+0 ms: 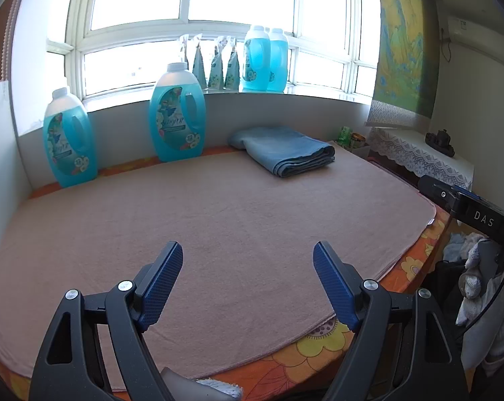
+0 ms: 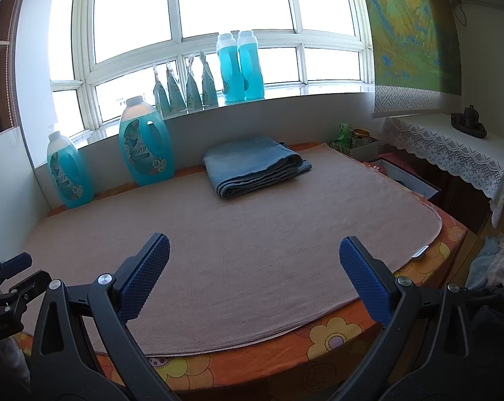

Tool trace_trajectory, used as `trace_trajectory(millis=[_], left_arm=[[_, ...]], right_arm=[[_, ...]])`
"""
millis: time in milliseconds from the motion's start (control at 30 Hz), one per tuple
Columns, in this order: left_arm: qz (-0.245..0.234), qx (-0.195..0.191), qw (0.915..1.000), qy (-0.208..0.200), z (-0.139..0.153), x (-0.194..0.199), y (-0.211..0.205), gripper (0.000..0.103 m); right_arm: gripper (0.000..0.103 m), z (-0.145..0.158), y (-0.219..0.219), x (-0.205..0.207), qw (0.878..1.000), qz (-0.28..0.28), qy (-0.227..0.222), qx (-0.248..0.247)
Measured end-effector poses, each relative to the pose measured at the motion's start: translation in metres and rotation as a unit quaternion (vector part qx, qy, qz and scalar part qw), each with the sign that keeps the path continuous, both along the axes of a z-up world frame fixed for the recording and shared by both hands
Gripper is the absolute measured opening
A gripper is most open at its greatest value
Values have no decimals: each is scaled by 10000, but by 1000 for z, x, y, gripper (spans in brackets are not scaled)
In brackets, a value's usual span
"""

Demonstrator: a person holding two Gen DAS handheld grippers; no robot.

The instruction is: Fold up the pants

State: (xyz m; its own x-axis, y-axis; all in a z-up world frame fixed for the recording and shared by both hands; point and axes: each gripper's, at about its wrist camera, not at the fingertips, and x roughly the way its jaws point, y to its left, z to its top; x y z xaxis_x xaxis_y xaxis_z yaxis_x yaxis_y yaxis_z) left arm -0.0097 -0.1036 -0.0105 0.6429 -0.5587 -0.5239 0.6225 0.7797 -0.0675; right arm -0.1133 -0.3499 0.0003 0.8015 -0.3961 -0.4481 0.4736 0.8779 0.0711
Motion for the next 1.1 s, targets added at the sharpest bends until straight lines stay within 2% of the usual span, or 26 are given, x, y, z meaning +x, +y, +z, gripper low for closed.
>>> trace_trajectory(millis=[1100], left_arm=[[11, 57, 10000, -10, -2, 3, -2, 81]], right_arm=[[103, -9, 2, 8, 10000, 43, 19, 26]])
